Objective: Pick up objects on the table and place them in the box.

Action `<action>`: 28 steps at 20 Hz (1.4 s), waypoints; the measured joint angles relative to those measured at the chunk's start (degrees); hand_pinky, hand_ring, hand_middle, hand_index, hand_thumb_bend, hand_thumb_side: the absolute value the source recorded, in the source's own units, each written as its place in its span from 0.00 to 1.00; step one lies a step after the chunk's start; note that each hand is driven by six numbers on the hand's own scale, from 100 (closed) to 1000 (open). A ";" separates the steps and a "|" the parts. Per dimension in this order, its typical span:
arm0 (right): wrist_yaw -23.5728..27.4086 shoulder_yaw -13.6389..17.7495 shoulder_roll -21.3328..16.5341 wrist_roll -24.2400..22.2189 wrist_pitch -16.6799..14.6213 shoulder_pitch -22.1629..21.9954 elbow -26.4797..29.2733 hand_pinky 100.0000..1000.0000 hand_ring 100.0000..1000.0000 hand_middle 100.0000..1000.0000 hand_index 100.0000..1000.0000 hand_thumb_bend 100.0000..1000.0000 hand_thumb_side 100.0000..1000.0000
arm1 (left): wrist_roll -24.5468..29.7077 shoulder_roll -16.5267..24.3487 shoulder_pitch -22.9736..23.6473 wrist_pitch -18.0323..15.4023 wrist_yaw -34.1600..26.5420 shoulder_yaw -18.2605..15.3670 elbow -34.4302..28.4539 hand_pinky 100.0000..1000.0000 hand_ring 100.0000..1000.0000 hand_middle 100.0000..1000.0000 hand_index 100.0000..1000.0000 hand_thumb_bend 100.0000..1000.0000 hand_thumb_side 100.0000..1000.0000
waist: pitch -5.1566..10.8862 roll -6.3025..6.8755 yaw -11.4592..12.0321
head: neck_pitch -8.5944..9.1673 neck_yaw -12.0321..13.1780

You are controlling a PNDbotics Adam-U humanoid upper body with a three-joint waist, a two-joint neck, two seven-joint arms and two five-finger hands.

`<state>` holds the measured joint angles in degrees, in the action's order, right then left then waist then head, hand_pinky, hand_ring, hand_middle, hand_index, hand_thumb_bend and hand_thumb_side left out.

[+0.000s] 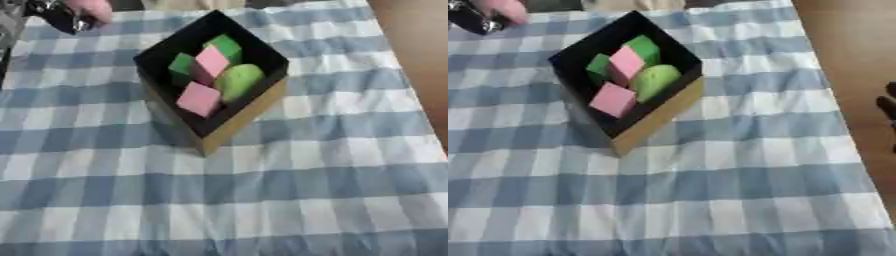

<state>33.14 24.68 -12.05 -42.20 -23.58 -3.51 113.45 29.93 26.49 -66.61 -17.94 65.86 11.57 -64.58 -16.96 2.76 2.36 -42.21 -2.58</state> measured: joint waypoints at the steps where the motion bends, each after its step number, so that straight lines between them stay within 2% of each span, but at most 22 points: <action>1: 0.05 -0.01 -0.01 -0.01 0.01 0.01 0.00 1.00 1.00 0.35 1.00 0.00 0.47 | 0.35 -0.66 -0.14 -0.47 -0.83 0.71 -0.85 0.59 0.57 0.45 0.60 0.08 0.00 | 0.01 0.00 -0.06 | -0.01 0.03; 8: 0.51 -0.06 -0.25 -0.23 0.28 0.24 0.00 1.00 1.00 0.35 1.00 0.00 0.47 | 2.18 -6.09 -0.77 -2.24 -6.72 5.12 -2.43 0.59 0.58 0.46 0.61 0.03 0.03 | 0.02 0.00 -0.56 | -0.02 0.68; 13: 0.82 -0.08 -0.26 -0.36 0.52 0.49 0.00 1.00 1.00 0.35 1.00 0.00 0.47 | 3.66 -9.08 -1.11 -1.45 -10.54 6.96 -1.15 0.60 0.58 0.46 0.62 0.04 0.04 | 0.02 0.00 -0.88 | -0.02 1.05; 17: 0.82 -0.20 -0.26 -0.47 0.82 0.53 0.00 1.00 1.00 0.35 1.00 0.00 0.47 | 4.39 -10.69 -1.13 -0.51 -10.85 7.26 1.28 0.60 0.59 0.47 0.62 0.07 0.04 | 0.02 0.00 -1.14 | -0.02 1.06; 19: 0.82 -0.22 -0.26 -0.56 0.93 0.54 0.00 1.00 1.00 0.35 1.00 0.00 0.47 | 4.31 -11.36 -1.13 -0.28 -10.46 7.26 2.47 0.63 0.62 0.49 0.65 0.17 0.07 | 0.02 0.00 -1.22 | -0.02 1.06; 20: 0.82 -0.22 -0.26 -0.58 0.96 0.55 0.00 1.00 1.00 0.35 1.00 0.00 0.47 | 4.30 -11.59 -1.12 -0.28 -10.20 7.26 2.97 0.66 0.65 0.53 0.69 0.24 0.10 | 0.02 0.00 -1.23 | -0.02 1.06; 21: 0.82 -0.22 -0.26 -0.56 1.00 0.55 0.00 1.00 1.00 0.35 1.00 0.00 0.47 | 4.30 -11.73 -1.12 -0.31 -9.95 7.26 3.41 0.68 0.67 0.56 0.72 0.27 0.14 | 0.02 0.00 -1.23 | -0.02 1.05; 22: 0.82 -0.22 -0.26 -0.53 1.05 0.56 0.00 1.00 1.00 0.35 1.00 0.00 0.47 | 4.30 -11.87 -1.11 -0.46 -9.73 7.26 3.71 0.76 0.75 0.66 0.82 0.35 0.26 | 0.02 0.00 -1.23 | -0.02 1.04; 24: 0.82 -0.22 -0.26 -0.51 1.11 0.56 0.00 1.00 1.00 0.35 1.00 0.00 0.47 | 4.23 -11.92 -1.05 -0.92 -9.30 7.26 3.83 0.84 0.83 0.75 0.87 0.44 0.37 | 0.02 0.00 -1.22 | -0.02 0.99; 28: 0.81 -0.22 -0.26 -0.48 1.22 0.56 0.00 1.00 1.00 0.35 1.00 0.00 0.47 | 3.45 -11.87 -1.03 -1.34 -8.18 7.09 2.58 0.91 0.91 0.82 0.91 0.56 0.52 | 0.02 0.00 -1.13 | -0.02 0.82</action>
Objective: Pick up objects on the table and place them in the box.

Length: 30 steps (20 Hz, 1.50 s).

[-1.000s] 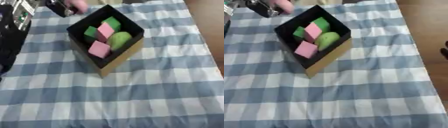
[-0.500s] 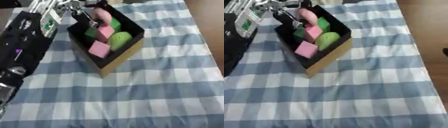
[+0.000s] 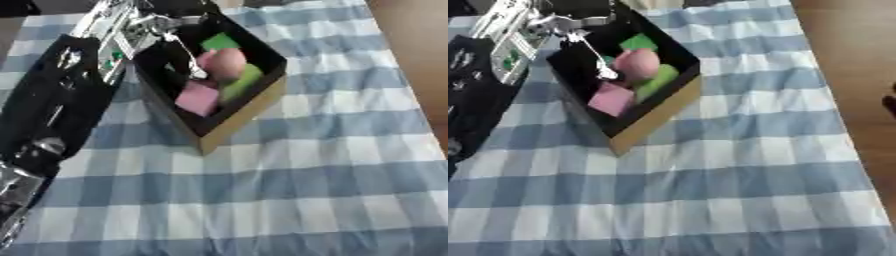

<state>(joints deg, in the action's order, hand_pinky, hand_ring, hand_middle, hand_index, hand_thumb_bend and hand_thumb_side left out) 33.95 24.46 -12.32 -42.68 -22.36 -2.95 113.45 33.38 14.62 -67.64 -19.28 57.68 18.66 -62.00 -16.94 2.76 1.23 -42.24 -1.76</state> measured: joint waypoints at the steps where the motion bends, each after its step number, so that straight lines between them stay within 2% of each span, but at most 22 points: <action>1: 0.00 0.00 0.00 0.00 0.00 -0.01 0.00 1.00 1.00 0.35 1.00 0.00 0.47 | -0.32 0.05 0.01 0.05 0.39 -0.20 -0.63 0.91 0.92 0.83 0.92 0.57 0.53 | 0.00 0.00 0.04 | 0.00 -0.07; 4: 0.00 0.00 0.00 0.01 -0.01 -0.04 0.00 1.00 1.00 0.35 1.00 0.00 0.47 | -1.59 0.80 0.06 0.17 1.18 -0.91 -2.53 0.92 0.93 0.84 0.92 0.58 0.57 | 0.00 0.00 0.25 | -0.01 -0.18; 8: 0.00 0.00 0.00 0.09 -0.09 -0.08 0.00 1.00 1.00 0.35 1.00 0.00 0.47 | -3.88 1.62 0.17 0.56 1.28 -2.32 -6.36 0.90 0.91 0.82 0.91 0.54 0.56 | 0.00 0.00 0.41 | -0.01 -0.43; 12: 0.10 0.03 0.00 0.27 -0.31 -0.13 0.00 1.00 1.00 0.35 1.00 0.00 0.47 | -6.96 2.91 0.74 2.41 -0.32 -4.56 -11.47 0.87 0.87 0.79 0.90 0.39 0.51 | 0.00 0.00 0.70 | -0.03 -0.82; 16: 0.55 0.21 -0.06 0.63 -0.89 -0.17 0.00 1.00 1.00 0.36 1.00 0.00 0.47 | -10.52 5.19 2.56 5.47 -3.46 -8.03 -17.02 0.87 0.84 0.77 0.90 0.27 0.50 | 0.01 0.00 1.30 | -0.06 -1.42; 19: 1.22 0.40 -0.38 1.14 -1.80 -0.16 0.00 0.99 1.00 0.37 1.00 0.00 0.47 | -20.64 8.84 8.97 11.30 -11.13 -10.82 -25.36 0.86 0.81 0.75 0.90 0.22 0.49 | 0.01 0.00 1.40 | -0.05 -1.85; 22: 2.21 0.57 -0.66 1.76 -2.78 -0.09 0.00 0.99 1.00 0.37 1.00 0.00 0.47 | -33.11 11.70 16.43 16.56 -20.77 -12.54 -34.84 0.85 0.79 0.71 0.89 0.24 0.50 | 0.01 -0.21 1.61 | -0.02 -1.96; 26: 3.80 0.59 -0.78 2.43 -3.87 -0.05 0.00 0.99 1.00 0.38 1.00 0.00 0.47 | -45.11 11.40 25.03 18.27 -30.36 -15.85 -45.57 0.83 0.76 0.69 0.89 0.23 0.53 | -0.04 -1.87 1.98 | 0.17 -2.12; 30: 5.51 0.59 -0.78 3.11 -4.61 -0.04 0.00 0.98 1.00 0.39 1.00 0.00 0.47 | -52.07 8.61 30.40 16.80 -36.35 -19.07 -50.59 0.83 0.76 0.68 0.89 0.20 0.58 | -0.05 -2.82 2.10 | 0.57 -2.05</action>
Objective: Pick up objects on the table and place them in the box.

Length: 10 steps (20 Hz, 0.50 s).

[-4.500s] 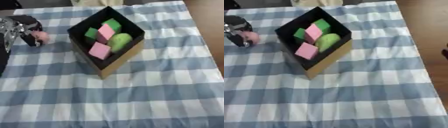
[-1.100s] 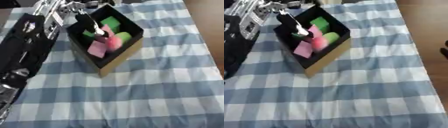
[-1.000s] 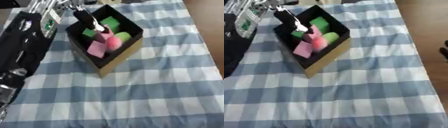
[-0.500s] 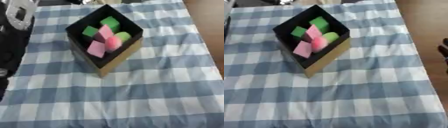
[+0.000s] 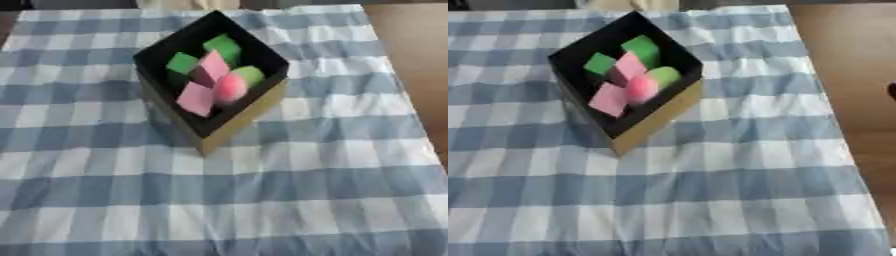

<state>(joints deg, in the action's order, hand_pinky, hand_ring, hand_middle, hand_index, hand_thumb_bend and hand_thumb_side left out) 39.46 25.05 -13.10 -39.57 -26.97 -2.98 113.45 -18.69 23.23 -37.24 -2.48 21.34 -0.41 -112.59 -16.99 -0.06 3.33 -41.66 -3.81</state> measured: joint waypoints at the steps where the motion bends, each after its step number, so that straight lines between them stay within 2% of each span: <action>1: 0.38 0.01 0.00 0.16 -0.17 0.00 0.00 0.98 1.00 0.39 1.00 0.00 0.47 | -1.10 -0.56 1.01 -0.64 -1.16 -0.59 -0.44 0.83 0.76 0.69 0.89 0.19 0.60 | 0.00 -0.25 0.02 | 0.05 0.03; 4: 1.50 0.06 0.00 0.64 -0.65 0.00 0.00 0.98 1.00 0.40 1.00 0.00 0.47 | -3.18 -1.71 3.36 -2.47 -3.58 -1.97 -0.83 0.84 0.76 0.69 0.90 0.18 0.61 | 0.00 -0.99 0.21 | 0.40 0.19; 10: 3.33 0.31 0.00 1.09 -1.10 0.20 0.00 0.97 1.00 0.41 0.99 0.00 0.47 | -4.50 -3.20 6.14 -4.27 -5.24 -3.16 -0.85 0.84 0.76 0.69 0.90 0.16 0.64 | 0.00 -1.51 0.27 | 0.68 0.20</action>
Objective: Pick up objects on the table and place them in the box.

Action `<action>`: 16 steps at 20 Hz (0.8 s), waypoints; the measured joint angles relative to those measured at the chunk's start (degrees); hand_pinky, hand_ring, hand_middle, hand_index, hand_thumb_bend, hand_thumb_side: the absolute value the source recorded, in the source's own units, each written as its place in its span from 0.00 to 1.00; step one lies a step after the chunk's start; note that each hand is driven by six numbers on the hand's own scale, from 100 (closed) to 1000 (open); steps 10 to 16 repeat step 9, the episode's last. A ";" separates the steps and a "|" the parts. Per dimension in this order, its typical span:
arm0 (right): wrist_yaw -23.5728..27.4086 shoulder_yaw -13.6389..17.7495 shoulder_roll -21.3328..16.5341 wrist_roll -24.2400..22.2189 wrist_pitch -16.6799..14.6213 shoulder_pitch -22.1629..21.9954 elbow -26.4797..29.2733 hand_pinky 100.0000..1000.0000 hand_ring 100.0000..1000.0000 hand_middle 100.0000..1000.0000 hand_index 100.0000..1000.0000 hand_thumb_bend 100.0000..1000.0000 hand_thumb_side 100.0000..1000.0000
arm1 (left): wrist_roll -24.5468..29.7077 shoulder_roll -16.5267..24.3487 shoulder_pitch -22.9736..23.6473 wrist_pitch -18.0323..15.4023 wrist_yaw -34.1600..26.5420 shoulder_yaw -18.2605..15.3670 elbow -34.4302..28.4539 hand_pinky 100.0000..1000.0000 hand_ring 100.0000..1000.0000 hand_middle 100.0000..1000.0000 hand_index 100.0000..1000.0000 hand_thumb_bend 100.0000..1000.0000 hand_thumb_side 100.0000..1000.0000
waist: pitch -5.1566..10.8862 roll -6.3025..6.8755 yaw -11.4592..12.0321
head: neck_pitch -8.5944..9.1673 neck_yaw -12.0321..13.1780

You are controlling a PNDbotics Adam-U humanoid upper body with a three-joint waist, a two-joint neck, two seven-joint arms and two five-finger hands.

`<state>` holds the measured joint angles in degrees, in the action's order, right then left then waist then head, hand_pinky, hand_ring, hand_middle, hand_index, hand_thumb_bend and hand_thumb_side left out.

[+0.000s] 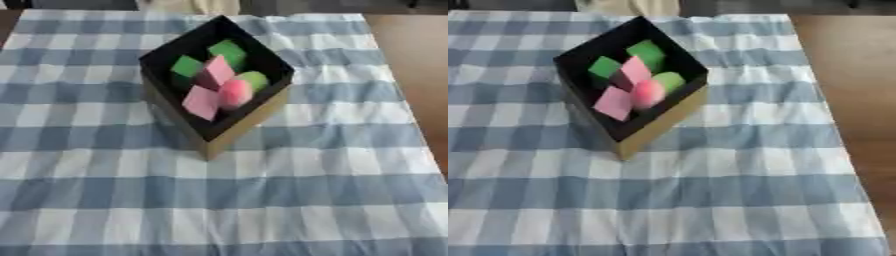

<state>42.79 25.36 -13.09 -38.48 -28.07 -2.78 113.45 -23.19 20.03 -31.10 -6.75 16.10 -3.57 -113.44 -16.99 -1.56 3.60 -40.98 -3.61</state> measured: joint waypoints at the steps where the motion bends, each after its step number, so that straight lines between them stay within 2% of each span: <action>1: 0.23 0.00 0.00 0.03 -0.03 0.14 0.00 0.97 1.00 0.41 0.99 0.00 0.47 | 0.06 -0.06 0.28 -0.24 -0.15 -0.08 0.00 0.84 0.76 0.69 0.90 0.16 0.64 | 0.00 -0.02 0.00 | 0.06 0.00; 9: 1.66 0.01 0.00 -0.06 0.06 0.77 0.00 0.97 1.00 0.43 0.99 0.00 0.47 | 1.42 -0.72 1.37 -1.89 -0.47 -0.23 0.00 0.84 0.77 0.70 0.90 0.15 0.66 | 0.00 -0.02 -0.37 | 0.28 0.03; 16: 1.66 0.01 0.00 -0.06 0.06 0.77 0.00 0.97 1.00 0.43 0.99 0.00 0.47 | 1.42 -0.72 1.37 -1.89 -0.47 -0.23 0.00 0.84 0.77 0.70 0.90 0.15 0.66 | 0.00 -0.02 -0.37 | 0.28 0.03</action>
